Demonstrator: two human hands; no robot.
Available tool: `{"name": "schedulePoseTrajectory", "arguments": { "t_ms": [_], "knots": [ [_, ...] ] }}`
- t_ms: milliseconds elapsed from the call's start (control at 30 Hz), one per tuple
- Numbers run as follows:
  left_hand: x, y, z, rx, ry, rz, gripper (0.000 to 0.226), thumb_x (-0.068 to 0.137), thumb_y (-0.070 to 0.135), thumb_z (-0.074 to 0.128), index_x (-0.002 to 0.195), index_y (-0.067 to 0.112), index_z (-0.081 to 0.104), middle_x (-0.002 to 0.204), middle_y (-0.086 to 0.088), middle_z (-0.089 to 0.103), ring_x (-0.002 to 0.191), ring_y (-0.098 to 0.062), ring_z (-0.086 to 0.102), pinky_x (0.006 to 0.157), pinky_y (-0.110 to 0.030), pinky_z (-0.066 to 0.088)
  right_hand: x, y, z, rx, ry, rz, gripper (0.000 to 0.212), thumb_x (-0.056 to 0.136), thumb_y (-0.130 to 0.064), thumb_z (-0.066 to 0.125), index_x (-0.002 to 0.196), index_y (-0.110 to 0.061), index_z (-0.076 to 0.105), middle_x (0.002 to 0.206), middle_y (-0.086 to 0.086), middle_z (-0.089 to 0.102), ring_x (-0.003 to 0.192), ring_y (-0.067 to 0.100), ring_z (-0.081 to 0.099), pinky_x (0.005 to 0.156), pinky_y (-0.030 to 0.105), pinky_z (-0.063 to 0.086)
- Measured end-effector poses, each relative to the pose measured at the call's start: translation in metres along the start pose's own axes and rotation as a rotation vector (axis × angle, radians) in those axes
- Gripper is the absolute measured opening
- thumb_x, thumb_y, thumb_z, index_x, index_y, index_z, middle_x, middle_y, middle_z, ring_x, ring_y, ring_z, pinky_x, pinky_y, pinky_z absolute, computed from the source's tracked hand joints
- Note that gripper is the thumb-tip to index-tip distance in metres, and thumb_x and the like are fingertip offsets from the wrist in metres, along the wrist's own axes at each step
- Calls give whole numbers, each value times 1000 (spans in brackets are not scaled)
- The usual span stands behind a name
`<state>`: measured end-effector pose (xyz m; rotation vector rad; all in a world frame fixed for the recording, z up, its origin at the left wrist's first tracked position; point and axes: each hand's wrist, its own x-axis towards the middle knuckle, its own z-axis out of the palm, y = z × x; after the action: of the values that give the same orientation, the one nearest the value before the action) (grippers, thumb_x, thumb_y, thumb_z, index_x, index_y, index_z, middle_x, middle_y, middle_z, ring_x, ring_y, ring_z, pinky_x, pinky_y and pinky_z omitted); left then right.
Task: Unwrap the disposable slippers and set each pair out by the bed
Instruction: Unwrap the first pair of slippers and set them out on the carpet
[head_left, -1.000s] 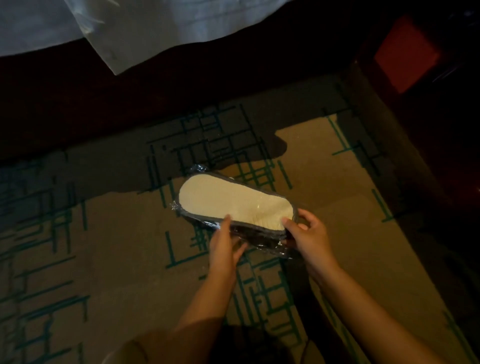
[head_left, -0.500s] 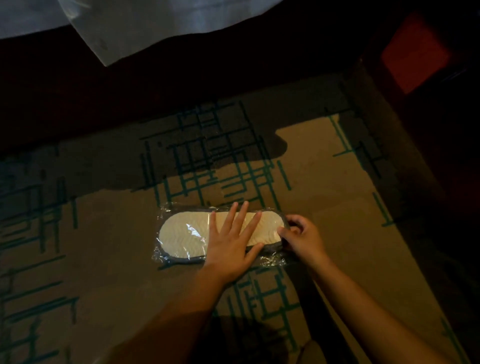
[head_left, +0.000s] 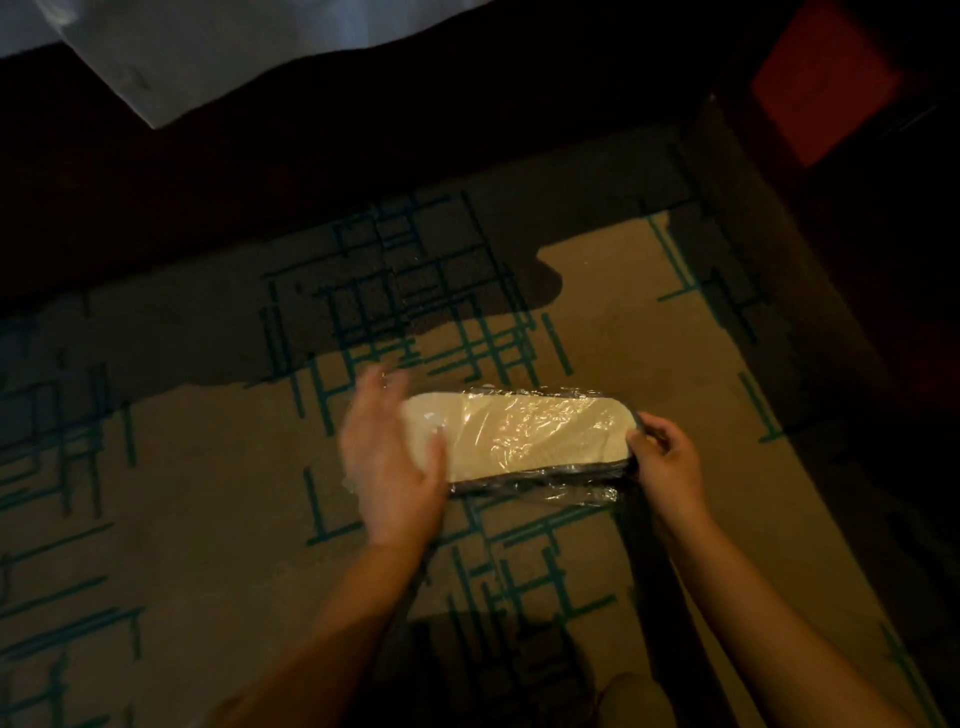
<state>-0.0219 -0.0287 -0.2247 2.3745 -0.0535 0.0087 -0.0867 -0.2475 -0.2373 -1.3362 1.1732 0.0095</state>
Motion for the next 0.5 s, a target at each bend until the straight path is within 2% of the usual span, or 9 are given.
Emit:
{"name": "schedulePoseTrajectory", "arguments": {
  "t_ms": [33, 67, 100, 133, 200, 267, 367, 500],
  "knots": [
    [0, -8, -8, -154, 185, -252, 54, 86, 31, 48, 136, 14, 35, 143, -12, 37, 134, -22, 33, 113, -38, 27, 1, 0, -1, 46, 5, 23, 31, 93, -8, 48, 124, -9, 52, 95, -5, 59, 76, 3, 55, 64, 19, 48],
    [0, -16, -13, -297, 279, -513, 47, 88, 27, 50, 131, 10, 41, 135, -15, 44, 127, -25, 41, 108, -38, 34, 1, 1, -1, 99, 6, 50, 32, 94, -8, 48, 125, -8, 52, 91, -6, 59, 76, 5, 56, 66, 20, 49],
    [-2, -23, -15, -420, 254, -732, 42, 90, 27, 51, 126, 6, 46, 125, -17, 50, 118, -28, 49, 99, -38, 41, 1, 2, 1, 149, 4, 79, 33, 93, -7, 48, 126, -7, 51, 91, -4, 60, 77, 7, 56, 68, 23, 49],
    [-5, -25, -15, -544, 125, -866, 39, 90, 30, 50, 120, 6, 50, 115, -16, 57, 109, -31, 55, 89, -37, 47, 0, 4, 3, 188, -4, 105, 33, 93, -7, 48, 127, -7, 50, 95, 0, 61, 77, 9, 56, 70, 25, 50],
    [-9, -24, -7, -874, -144, -1011, 36, 88, 37, 50, 114, 12, 53, 103, -10, 64, 97, -26, 61, 78, -33, 49, -4, 6, 9, 220, -31, 143, 34, 93, -6, 48, 127, -8, 50, 98, 2, 60, 78, 11, 56, 75, 29, 50],
    [-9, -14, 2, -1156, -257, -1131, 38, 87, 36, 52, 120, 16, 49, 107, -9, 65, 99, -23, 62, 81, -34, 50, -7, 9, 12, 239, -64, 162, 35, 93, -6, 48, 128, -9, 49, 94, -1, 59, 80, 12, 57, 77, 30, 50],
    [0, -4, 12, -1290, -179, -1197, 39, 89, 23, 53, 126, 13, 47, 99, -10, 67, 92, -22, 64, 84, -37, 50, -11, 12, 13, 238, -77, 173, 34, 93, -6, 48, 127, -9, 49, 91, -1, 59, 80, 13, 58, 75, 31, 51],
    [11, -7, 9, -1329, -84, -1199, 42, 87, 16, 57, 127, 11, 48, 96, -11, 66, 87, -22, 65, 77, -38, 53, -10, 10, 8, 212, -63, 127, 32, 93, -7, 49, 124, -9, 50, 90, -2, 60, 80, 11, 60, 68, 27, 52]
  ]
}}
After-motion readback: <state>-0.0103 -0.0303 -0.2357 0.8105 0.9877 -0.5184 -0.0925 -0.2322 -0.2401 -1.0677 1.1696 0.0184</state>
